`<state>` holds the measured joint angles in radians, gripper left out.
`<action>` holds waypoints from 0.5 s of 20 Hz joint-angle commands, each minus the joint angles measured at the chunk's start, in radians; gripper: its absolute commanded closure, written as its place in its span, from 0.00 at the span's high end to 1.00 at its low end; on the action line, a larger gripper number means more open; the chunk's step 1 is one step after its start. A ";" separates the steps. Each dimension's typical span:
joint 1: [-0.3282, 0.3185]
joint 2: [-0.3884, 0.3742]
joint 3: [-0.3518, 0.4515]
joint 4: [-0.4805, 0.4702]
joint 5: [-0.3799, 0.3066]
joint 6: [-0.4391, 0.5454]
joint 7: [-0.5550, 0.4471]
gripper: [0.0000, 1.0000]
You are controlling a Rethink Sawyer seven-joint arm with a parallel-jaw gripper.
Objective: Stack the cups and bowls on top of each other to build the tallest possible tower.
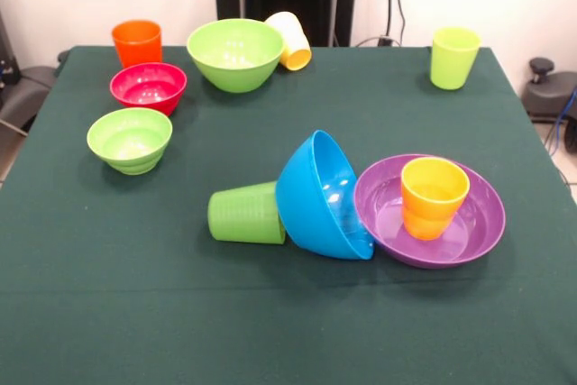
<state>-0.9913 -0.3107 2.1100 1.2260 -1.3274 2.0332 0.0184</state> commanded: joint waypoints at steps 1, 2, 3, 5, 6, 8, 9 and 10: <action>-0.055 -0.083 -0.245 0.191 0.140 -0.109 0.276 1.00; -0.065 -0.093 -0.245 0.208 0.147 -0.117 0.281 1.00; -0.070 -0.107 -0.254 0.217 0.161 -0.131 0.284 1.00; -0.084 -0.133 -0.266 0.241 0.189 -0.154 0.292 1.00; -0.094 -0.142 -0.269 0.254 0.205 -0.165 0.294 1.00; -0.115 -0.160 -0.279 0.282 0.243 -0.193 0.284 1.00; -0.125 -0.172 -0.289 0.294 0.262 -0.210 0.280 1.00; -0.130 -0.175 -0.295 0.302 0.271 -0.225 0.279 1.00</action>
<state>-1.0984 -0.4175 2.0534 1.3805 -1.1223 1.8942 0.0278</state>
